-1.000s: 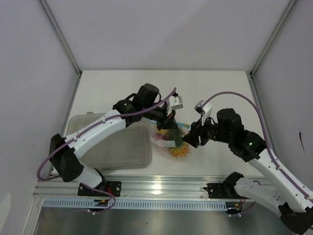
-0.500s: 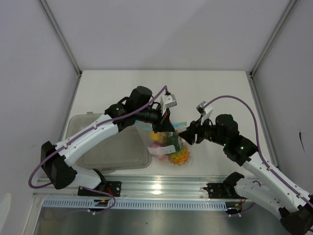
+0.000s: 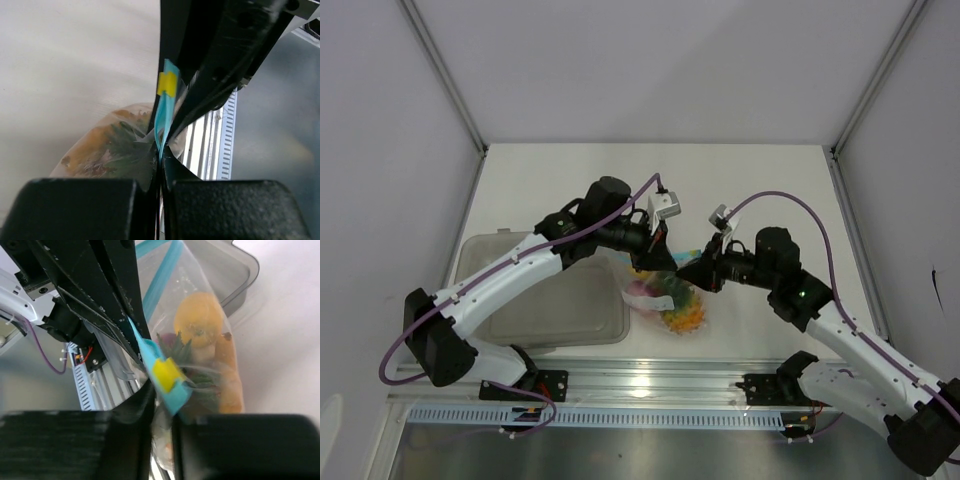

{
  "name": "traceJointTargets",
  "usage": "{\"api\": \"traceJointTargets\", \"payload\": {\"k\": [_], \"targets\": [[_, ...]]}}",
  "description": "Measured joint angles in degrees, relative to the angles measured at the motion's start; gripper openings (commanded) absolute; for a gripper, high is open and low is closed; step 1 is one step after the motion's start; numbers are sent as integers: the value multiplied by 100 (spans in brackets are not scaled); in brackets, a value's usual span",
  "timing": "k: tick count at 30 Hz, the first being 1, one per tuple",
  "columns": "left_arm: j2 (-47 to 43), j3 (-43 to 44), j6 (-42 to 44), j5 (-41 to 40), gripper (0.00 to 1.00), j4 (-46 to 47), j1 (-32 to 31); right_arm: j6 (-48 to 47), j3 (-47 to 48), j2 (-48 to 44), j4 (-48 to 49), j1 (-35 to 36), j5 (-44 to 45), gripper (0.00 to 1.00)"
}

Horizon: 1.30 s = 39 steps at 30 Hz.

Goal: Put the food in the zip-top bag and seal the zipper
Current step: Zip the zipper food storage bag at the center of the board.

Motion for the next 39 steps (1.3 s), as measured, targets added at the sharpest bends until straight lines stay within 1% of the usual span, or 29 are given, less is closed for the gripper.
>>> {"api": "traceJointTargets", "payload": {"k": [1,2,3,5,6,8,9,11,14,19,22,24,25,26,28,29,34,39], "targets": [[0,-9,-7,22,1,-2,4,0,0,42,2,-4,-46,8],[0,-15,-22,39,3,-2,9,2,0,61,2,-15,-81,0],[0,-15,-28,42,24,-2,9,-9,0,61,-4,-20,-111,0],[-2,-15,-33,63,50,50,33,0,0,33,-42,-22,-127,0],[-9,-28,-59,63,71,105,35,-2,0,4,-87,-35,-129,0],[-79,-133,-85,57,95,269,48,-9,0,-57,-153,-66,-155,0],[-151,-223,-85,48,99,328,66,-17,0,-83,-179,-85,-170,0],[-350,-409,-125,48,100,470,98,-39,2,-149,-249,-153,-249,0],[-568,-422,-120,149,100,649,120,-136,55,-195,-428,-238,-448,0],[-439,142,-129,273,99,695,122,-382,337,-48,-745,-275,-892,0],[-227,415,-243,389,97,824,125,-481,404,46,-848,-278,-1126,0],[-105,466,-348,442,90,918,125,-498,411,66,-901,-278,-1220,0],[-26,468,-413,503,85,944,125,-501,413,68,-925,-278,-1261,0],[42,468,-455,555,78,946,125,-501,413,68,-949,-278,-1281,0],[151,468,-518,667,71,949,125,-498,422,68,-990,-278,-1314,0],[205,468,-557,734,66,949,125,-496,422,68,-994,-278,-1316,0],[308,468,-691,979,58,990,125,-487,428,68,-994,-278,-1316,0],[321,468,-732,1051,56,990,111,-474,435,68,-1019,-278,-1305,0]]}}
